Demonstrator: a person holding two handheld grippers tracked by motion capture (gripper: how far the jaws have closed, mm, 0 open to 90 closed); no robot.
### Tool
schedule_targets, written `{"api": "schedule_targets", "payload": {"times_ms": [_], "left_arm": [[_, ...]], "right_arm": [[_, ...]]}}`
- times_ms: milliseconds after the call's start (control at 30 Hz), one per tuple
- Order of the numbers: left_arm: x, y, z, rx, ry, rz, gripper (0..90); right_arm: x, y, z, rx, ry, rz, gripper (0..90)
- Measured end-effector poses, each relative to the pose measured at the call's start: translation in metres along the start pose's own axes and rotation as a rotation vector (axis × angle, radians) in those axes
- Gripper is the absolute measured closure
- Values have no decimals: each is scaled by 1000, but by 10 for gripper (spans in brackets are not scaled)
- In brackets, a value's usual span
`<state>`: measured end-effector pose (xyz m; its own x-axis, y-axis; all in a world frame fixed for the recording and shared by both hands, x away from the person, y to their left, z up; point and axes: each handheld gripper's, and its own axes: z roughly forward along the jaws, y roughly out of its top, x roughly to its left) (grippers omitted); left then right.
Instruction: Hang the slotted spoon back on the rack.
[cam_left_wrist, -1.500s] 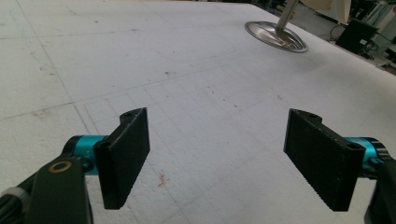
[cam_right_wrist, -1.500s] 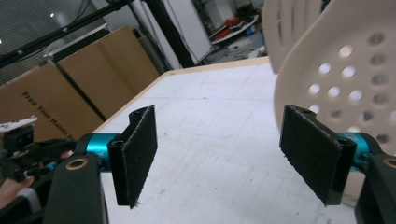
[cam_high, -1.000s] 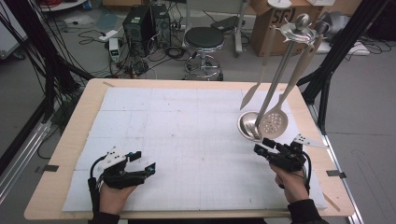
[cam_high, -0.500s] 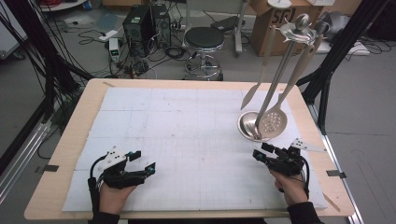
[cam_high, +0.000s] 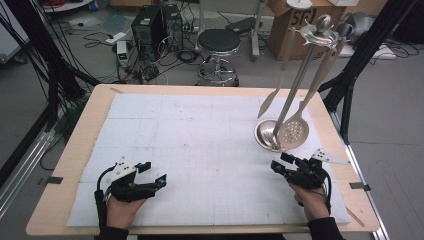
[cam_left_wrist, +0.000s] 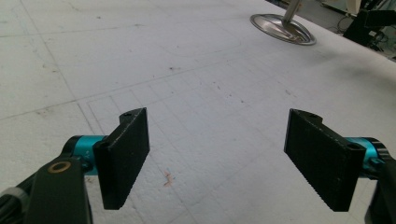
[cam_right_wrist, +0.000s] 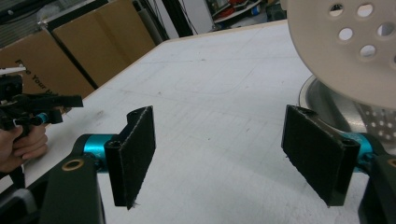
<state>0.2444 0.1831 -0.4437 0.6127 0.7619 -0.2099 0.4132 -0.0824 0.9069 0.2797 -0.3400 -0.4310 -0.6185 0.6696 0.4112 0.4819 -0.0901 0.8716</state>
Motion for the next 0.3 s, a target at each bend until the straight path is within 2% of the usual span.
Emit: {"api": "schedule_targets", "payload": {"times_ms": [300], "left_arm": [[0,0,0,1,-1,2,228]], "right_arm": [[-3,0,1,-3,5,12,237]]}}
